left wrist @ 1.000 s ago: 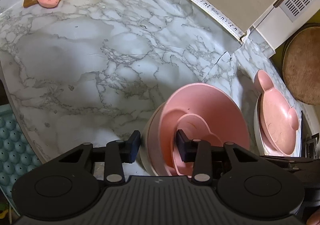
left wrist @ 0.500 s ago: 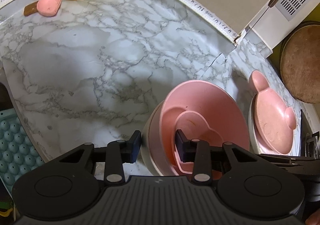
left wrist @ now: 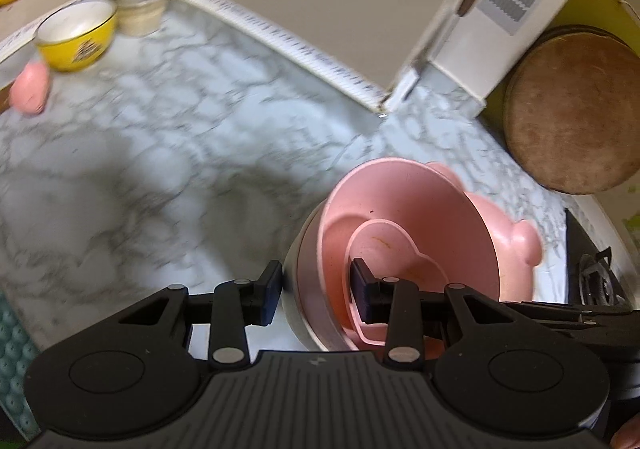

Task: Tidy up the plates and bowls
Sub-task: 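Lift the bowl stack with both grippers and carry it over the bear plate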

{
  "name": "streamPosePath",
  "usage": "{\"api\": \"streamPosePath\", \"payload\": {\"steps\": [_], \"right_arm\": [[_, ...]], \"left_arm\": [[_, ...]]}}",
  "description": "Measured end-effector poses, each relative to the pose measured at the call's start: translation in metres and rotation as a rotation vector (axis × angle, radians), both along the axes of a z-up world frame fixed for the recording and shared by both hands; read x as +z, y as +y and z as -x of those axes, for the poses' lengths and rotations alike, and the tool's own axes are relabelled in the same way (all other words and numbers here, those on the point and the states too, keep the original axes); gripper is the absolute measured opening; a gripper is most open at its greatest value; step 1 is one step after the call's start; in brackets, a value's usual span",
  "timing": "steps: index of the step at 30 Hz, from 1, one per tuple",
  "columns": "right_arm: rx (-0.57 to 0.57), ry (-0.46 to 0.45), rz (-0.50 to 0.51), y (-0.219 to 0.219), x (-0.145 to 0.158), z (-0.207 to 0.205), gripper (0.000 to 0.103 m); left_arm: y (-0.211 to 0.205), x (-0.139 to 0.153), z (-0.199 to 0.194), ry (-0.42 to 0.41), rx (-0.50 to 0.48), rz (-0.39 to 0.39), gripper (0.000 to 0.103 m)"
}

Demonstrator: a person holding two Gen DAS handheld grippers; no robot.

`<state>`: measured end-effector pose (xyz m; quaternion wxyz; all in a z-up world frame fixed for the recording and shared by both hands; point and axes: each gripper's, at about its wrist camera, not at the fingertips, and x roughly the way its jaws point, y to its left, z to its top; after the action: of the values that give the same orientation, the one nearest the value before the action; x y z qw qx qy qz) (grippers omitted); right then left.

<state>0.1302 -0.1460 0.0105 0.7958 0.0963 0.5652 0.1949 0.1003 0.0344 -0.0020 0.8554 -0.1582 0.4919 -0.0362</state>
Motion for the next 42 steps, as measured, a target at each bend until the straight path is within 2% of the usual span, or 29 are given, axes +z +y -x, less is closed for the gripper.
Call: {"api": "streamPosePath", "payload": {"steps": [18,30,42], "right_arm": [[-0.138,-0.047,0.004,-0.100,0.021,-0.026,0.041],[-0.217,-0.019,0.018,-0.162,0.012,-0.032,0.041],[-0.236,0.049,0.026,-0.189,-0.013,-0.039,0.041]], "left_arm": [[-0.103,0.023,-0.051,-0.031,-0.155,-0.014,0.033],[-0.164,0.012,-0.073,0.000,-0.237,-0.004,0.033],[-0.190,-0.016,-0.084,0.063,-0.247,-0.006,0.033]]}}
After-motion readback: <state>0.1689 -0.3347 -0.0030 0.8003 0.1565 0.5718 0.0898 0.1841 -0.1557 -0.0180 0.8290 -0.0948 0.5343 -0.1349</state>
